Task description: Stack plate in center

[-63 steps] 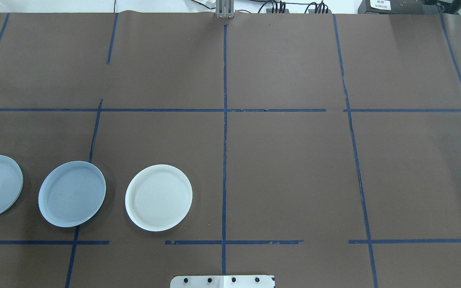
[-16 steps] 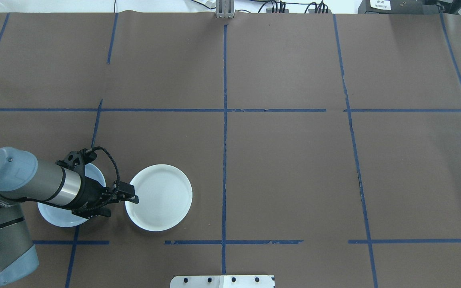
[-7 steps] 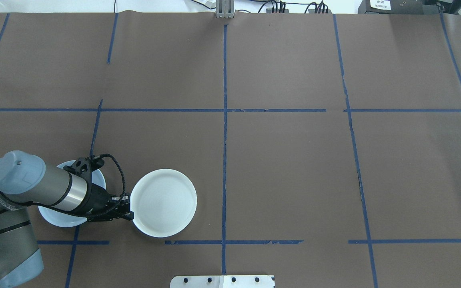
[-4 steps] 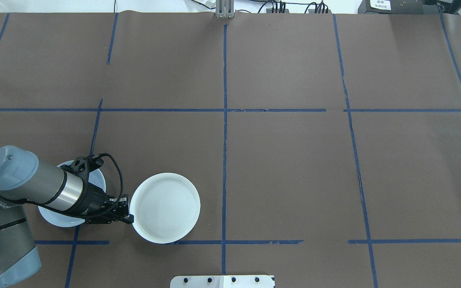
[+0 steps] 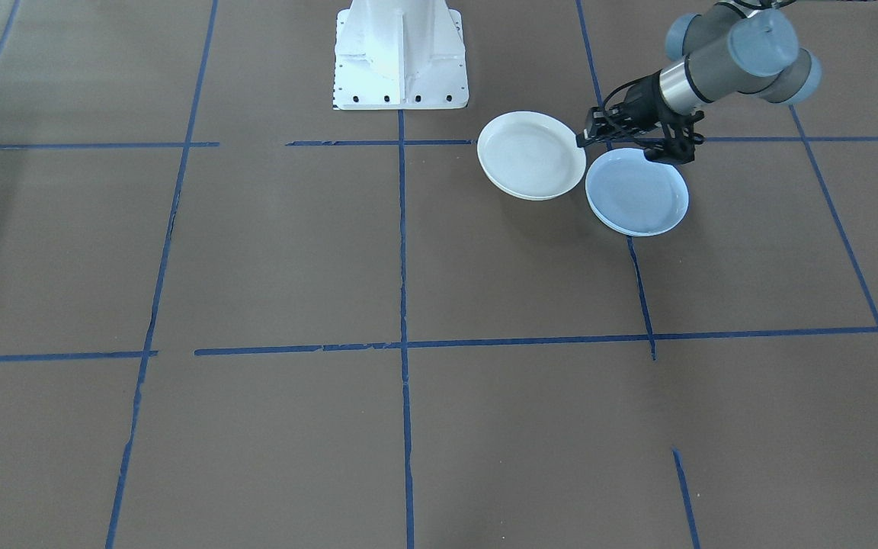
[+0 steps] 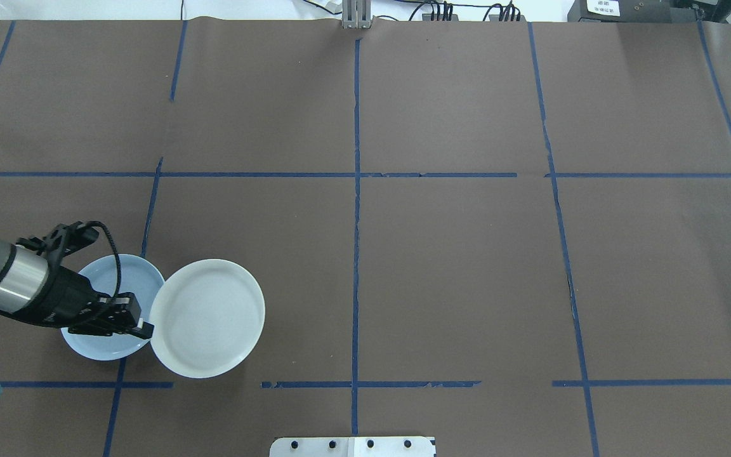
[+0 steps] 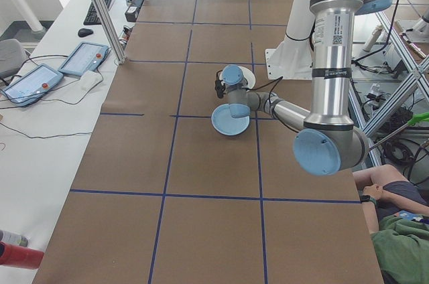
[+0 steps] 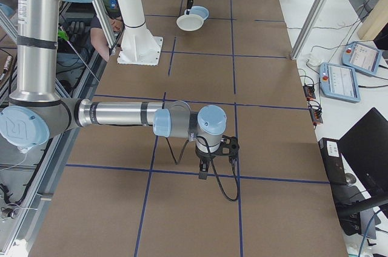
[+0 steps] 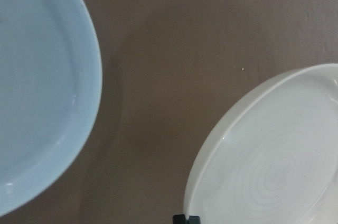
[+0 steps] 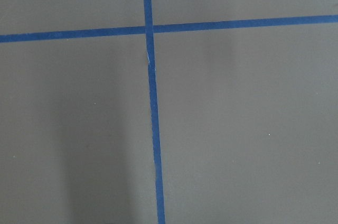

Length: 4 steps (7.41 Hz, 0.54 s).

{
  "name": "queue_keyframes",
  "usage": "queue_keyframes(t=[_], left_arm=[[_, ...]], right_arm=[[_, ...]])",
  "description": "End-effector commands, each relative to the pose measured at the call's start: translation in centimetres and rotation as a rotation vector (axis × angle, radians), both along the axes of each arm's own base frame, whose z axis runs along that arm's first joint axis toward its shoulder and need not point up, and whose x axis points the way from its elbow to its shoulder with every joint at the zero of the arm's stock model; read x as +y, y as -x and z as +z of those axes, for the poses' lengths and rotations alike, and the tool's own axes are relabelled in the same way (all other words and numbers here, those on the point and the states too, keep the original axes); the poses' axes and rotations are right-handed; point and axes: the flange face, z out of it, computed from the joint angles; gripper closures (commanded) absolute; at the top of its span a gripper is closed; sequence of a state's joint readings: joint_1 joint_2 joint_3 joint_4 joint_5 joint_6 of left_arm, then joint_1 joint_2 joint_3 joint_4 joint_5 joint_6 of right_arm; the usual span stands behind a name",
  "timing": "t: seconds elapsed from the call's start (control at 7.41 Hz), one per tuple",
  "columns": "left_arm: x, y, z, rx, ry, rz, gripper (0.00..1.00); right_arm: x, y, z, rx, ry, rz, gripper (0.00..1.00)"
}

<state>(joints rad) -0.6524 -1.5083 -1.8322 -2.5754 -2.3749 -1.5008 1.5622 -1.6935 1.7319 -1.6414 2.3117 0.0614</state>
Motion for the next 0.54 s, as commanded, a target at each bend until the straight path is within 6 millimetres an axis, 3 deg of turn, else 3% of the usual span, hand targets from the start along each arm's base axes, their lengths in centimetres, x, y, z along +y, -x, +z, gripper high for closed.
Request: queue_keyframes(t=[0.0,0.13,0.4], left_arm=[[0.3,6.1,5.6,-0.022,-0.14,0.032,1.0],[0.3,8.2,7.6,-0.045,-0.185,0.024,1.0],[-0.4,9.5,11.3,-0.087,-0.199,0.024,1.0]], right_arm=[[0.0,0.0,0.0,0.0,0.0,-0.001,0.0],[0.0,0.0,0.0,0.0,0.0,-0.001,0.0],[0.0,0.0,0.0,0.0,0.0,-0.001,0.0]])
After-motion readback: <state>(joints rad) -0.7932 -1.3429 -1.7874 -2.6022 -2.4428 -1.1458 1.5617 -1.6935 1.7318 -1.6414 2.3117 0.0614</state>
